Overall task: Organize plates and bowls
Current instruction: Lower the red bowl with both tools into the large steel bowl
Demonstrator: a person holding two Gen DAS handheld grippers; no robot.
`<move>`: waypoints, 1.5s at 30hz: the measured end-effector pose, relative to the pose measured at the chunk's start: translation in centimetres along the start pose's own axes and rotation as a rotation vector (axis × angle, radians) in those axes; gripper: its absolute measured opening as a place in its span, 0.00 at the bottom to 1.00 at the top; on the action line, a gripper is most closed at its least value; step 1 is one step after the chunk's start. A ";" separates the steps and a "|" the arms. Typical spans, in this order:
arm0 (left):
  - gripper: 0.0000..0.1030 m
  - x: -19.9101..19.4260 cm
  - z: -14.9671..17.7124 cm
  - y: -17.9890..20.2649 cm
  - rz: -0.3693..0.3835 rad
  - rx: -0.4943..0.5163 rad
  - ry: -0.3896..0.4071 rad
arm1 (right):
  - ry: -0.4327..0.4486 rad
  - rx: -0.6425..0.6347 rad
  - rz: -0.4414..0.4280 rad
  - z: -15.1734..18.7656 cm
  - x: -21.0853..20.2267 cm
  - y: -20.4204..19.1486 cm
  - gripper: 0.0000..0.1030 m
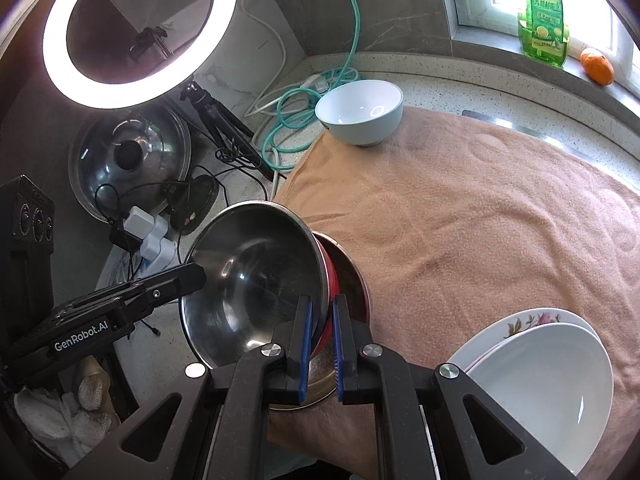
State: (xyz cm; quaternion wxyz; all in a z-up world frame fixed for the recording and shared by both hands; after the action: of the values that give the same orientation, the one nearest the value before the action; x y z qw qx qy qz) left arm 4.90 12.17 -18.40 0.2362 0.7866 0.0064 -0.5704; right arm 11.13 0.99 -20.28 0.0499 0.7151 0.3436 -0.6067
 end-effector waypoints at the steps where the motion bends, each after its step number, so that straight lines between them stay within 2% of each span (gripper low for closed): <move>1: 0.08 0.1 0.1 -0.1 -0.001 0.002 -0.003 | -0.005 0.001 0.003 0.2 0.2 0.0 0.08; 15: 0.08 2.1 1.4 -1.1 -0.029 -0.003 -0.049 | -0.038 0.004 0.037 1.1 2.0 0.1 0.08; 33: 0.08 2.9 1.4 -1.5 -0.042 -0.016 -0.064 | -0.065 0.002 0.050 1.2 3.2 0.2 0.08; 45: 0.10 2.8 1.1 -1.6 -0.055 -0.012 -0.055 | -0.038 0.003 0.054 0.9 2.4 0.1 0.11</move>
State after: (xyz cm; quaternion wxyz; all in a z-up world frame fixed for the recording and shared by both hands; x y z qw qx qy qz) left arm 4.43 12.42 -21.73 0.2253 0.7686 0.0247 -0.5982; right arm 10.49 1.48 -22.74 0.0717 0.7127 0.3221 -0.6190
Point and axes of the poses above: each gripper's, at about its wrist camera, not at the fingertips, and x roughly the way its jaws point, y to its right, z to its underside, the point moved 8 cm from there along x, roughly the way its jaws point, and after that the axes turned 11 degrees about -y, right-handed, at the moved point
